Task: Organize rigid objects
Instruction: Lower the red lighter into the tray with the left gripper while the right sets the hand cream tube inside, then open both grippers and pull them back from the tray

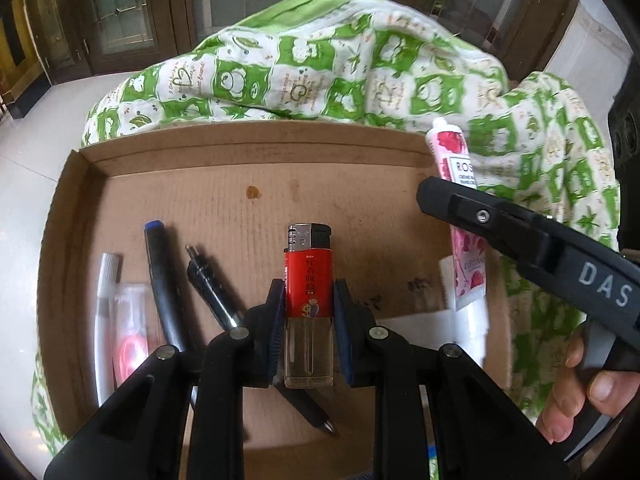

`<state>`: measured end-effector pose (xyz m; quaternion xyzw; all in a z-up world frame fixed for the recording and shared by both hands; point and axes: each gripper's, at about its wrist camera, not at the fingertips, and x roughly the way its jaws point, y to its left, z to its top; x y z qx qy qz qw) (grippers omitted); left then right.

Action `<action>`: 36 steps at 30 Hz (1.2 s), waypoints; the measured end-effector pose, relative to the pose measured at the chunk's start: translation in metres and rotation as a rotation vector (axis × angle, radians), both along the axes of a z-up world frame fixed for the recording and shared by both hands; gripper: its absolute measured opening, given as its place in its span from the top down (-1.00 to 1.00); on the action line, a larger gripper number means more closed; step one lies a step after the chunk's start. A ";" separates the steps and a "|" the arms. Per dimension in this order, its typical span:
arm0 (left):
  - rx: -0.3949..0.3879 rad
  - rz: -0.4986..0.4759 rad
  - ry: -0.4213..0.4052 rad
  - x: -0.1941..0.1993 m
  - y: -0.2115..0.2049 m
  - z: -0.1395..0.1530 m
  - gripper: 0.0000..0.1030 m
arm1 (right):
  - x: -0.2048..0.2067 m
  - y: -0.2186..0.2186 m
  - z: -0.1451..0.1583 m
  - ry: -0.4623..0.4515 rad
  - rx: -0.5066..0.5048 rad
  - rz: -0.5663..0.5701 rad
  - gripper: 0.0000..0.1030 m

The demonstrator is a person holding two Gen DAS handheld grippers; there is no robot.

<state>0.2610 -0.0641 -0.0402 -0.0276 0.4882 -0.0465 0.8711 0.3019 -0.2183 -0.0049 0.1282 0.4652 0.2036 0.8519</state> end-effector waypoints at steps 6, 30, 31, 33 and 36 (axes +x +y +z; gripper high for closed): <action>0.025 -0.018 -0.008 0.009 -0.003 -0.009 0.61 | 0.013 0.011 -0.019 0.044 -0.042 0.015 0.44; 0.109 0.002 -0.059 -0.072 0.000 0.026 0.01 | -0.048 -0.029 0.007 0.042 0.136 -0.036 -0.12; 0.100 0.012 -0.068 -0.086 0.004 0.029 -0.03 | -0.057 -0.030 0.010 0.042 0.159 -0.030 -0.17; 0.061 0.021 -0.072 -0.111 0.014 0.032 -0.04 | -0.076 -0.029 0.013 0.037 0.179 0.004 -0.22; 0.045 0.051 -0.070 -0.156 0.037 0.027 -0.04 | -0.104 -0.022 0.012 0.044 0.156 0.078 -0.23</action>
